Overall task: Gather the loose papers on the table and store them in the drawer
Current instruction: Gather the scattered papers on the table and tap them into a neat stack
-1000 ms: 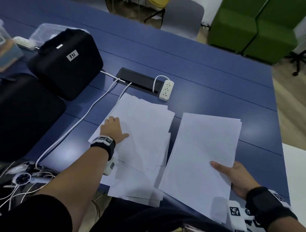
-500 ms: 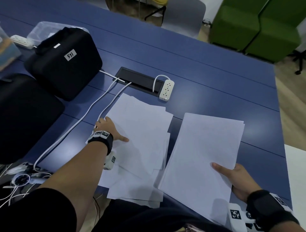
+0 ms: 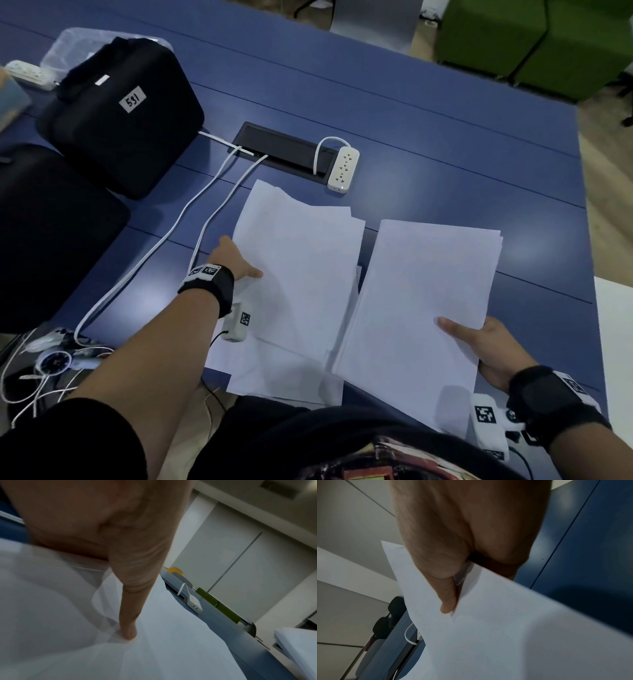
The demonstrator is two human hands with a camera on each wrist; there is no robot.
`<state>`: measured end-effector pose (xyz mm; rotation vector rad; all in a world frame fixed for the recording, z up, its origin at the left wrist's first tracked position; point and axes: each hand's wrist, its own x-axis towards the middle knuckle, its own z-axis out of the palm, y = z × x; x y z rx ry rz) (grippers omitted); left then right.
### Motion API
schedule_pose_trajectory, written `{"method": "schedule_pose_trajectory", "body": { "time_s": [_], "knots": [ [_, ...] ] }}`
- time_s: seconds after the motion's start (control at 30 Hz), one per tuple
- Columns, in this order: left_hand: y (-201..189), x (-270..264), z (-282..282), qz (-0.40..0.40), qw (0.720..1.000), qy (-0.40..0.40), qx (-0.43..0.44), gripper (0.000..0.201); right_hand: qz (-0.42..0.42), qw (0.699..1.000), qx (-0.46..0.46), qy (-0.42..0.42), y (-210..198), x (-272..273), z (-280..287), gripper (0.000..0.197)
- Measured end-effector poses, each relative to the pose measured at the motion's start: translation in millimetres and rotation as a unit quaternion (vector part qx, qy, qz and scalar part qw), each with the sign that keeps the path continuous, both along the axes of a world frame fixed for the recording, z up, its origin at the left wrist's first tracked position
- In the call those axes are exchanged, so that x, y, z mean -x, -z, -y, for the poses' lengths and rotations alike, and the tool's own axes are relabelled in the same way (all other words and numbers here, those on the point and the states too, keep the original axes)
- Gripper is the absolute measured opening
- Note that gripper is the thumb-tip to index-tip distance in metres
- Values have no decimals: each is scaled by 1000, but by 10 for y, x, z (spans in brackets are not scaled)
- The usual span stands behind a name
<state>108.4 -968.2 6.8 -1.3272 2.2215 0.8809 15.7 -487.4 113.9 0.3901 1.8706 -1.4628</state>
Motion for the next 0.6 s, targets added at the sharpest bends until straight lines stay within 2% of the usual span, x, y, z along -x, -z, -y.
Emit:
{"method": "schedule_pose_trajectory", "body": {
  "time_s": [0.23,0.37,0.43,0.47,0.57,0.6],
  "knots": [
    [-47,-331,-247,-99,988,-66,-102,113,2,1000,4,6,31,41,-75,39],
    [-33,-421,-503,-76,982,-61,-161,111,4,1000,8,10,70,52,-110,40],
    [19,-441,-606,-86,982,-42,-165,112,4,1000,12,11,83,56,-114,39],
    [28,-448,-656,-95,981,-33,-164,107,4,1000,14,11,94,57,-114,39],
    [47,-395,-829,-111,977,-28,-179,69,7,1000,14,6,151,40,-132,38],
    [39,-370,-883,-119,974,-42,-188,64,8,1000,11,3,172,30,-139,38]
  ]
}}
